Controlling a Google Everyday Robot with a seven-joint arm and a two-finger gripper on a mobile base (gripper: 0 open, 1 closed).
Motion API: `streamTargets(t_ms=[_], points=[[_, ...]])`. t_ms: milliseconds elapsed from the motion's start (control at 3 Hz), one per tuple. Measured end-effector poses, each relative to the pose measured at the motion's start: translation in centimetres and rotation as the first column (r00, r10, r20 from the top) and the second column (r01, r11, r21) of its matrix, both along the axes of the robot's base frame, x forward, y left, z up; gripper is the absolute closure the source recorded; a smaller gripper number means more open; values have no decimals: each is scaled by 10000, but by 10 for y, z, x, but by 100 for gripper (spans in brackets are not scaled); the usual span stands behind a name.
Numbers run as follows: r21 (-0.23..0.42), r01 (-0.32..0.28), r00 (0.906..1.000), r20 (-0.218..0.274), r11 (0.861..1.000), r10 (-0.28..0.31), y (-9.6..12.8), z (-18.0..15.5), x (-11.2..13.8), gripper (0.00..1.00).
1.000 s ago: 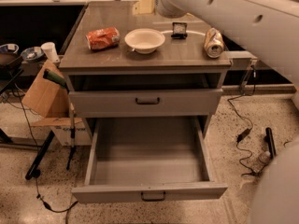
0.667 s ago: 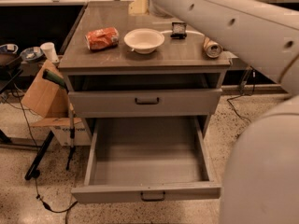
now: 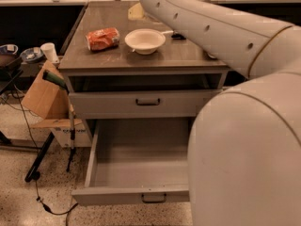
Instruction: Place rxbar chocolate into middle drawer
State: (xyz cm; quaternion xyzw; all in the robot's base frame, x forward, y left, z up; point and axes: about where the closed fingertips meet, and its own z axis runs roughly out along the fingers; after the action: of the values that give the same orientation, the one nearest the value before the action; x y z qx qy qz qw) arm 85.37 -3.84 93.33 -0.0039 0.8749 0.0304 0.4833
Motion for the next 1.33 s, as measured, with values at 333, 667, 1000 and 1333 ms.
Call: streamTargets(t_ms=[333, 667, 1000, 1333], points=[[-122, 258, 9995, -152, 9996, -259, -2, -18, 12, 0], [-201, 800, 9961, -355, 9966, -806, -10, -31, 26, 0], [-251, 1382, 9887, -553, 9901, -1394, -22, -39, 41, 0], [-366, 1799, 9811, -651, 9830, -1820, -35, -42, 54, 0]])
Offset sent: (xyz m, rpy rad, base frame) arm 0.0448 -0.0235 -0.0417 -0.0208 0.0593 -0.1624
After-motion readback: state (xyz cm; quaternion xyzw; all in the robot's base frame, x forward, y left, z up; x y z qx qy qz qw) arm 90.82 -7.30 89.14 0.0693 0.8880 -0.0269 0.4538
